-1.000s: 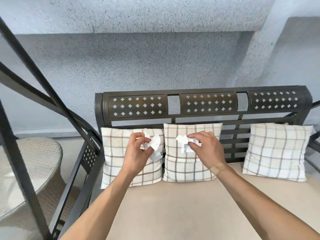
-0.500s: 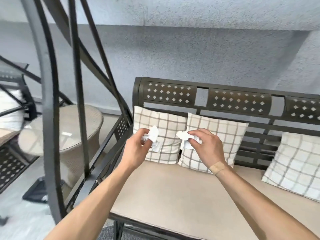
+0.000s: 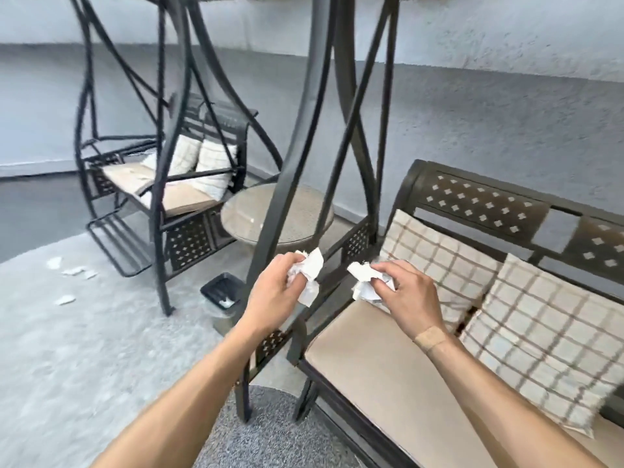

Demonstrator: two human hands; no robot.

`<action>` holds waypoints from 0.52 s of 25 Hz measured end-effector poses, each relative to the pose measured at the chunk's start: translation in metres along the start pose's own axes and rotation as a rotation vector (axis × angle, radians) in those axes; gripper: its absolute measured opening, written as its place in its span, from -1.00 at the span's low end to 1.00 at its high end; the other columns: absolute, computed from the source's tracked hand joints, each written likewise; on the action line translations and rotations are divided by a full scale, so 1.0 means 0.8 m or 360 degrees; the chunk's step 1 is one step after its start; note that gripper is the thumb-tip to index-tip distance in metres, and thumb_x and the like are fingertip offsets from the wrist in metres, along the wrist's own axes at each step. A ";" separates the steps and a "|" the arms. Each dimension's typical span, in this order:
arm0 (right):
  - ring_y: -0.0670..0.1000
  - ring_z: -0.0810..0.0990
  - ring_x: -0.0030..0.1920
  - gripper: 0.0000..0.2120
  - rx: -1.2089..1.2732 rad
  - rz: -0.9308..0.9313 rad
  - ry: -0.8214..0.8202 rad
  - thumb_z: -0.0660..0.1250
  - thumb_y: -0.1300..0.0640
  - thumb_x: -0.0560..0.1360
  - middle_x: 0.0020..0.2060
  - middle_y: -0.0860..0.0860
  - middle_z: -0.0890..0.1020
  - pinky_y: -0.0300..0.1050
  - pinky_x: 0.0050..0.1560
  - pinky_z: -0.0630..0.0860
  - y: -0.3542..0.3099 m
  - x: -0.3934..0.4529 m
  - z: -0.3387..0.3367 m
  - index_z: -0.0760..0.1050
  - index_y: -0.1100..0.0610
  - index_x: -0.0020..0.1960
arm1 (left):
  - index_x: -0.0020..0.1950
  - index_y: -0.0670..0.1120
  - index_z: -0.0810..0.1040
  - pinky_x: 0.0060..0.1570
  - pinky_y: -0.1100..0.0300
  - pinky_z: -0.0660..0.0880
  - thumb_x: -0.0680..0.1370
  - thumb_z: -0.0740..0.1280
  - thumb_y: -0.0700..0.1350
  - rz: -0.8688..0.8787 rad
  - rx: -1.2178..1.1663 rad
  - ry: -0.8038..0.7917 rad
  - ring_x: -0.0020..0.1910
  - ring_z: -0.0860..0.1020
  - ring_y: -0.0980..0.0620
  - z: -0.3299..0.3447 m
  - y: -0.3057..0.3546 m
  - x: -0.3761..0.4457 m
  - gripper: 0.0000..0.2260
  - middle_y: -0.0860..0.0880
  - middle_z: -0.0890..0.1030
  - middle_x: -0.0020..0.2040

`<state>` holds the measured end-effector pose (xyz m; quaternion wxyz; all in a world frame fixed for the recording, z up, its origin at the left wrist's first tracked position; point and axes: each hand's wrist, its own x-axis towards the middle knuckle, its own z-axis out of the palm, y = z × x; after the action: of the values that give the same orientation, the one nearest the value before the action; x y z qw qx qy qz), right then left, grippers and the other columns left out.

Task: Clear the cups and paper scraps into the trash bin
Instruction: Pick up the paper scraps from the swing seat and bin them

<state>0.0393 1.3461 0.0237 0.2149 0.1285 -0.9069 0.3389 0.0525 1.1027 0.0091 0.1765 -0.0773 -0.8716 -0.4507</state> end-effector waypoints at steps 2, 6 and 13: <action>-0.01 0.61 -0.06 -0.78 0.0087 -0.0120 -0.0070 0.43 0.21 0.41 -0.05 -0.06 0.66 -0.16 -0.03 0.46 -0.043 0.011 0.042 0.66 0.03 0.03 | 0.19 0.07 0.47 0.00 0.18 0.41 0.59 0.25 -0.07 -0.0057 0.0083 0.0114 0.01 0.50 0.17 -0.051 -0.031 -0.016 -0.82 0.08 0.55 0.08; -0.04 0.60 -0.03 -0.79 0.0215 -0.0234 -0.0185 0.41 0.20 0.42 -0.03 -0.09 0.64 -0.12 0.03 0.48 -0.137 0.029 0.135 0.65 0.02 0.04 | 0.25 -0.03 0.47 0.02 0.16 0.40 0.61 0.23 -0.08 -0.0154 0.0179 0.0269 0.07 0.51 0.07 -0.156 -0.098 -0.040 -0.78 0.04 0.55 0.10; -0.01 0.60 -0.02 -0.79 0.0244 -0.0371 -0.0297 0.41 0.17 0.43 -0.02 -0.08 0.64 -0.07 0.02 0.49 -0.279 0.058 0.285 0.64 0.03 0.06 | 0.08 0.09 0.43 -0.28 0.47 0.32 0.51 0.38 -0.06 -0.0361 0.0316 0.0384 -0.21 0.49 0.35 -0.324 -0.212 -0.058 -0.80 0.21 0.54 -0.22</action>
<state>0.0143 1.0248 0.0159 0.1573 0.2798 -0.8733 0.3665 0.1069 0.7945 0.0005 0.2345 0.0937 -0.8875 -0.3856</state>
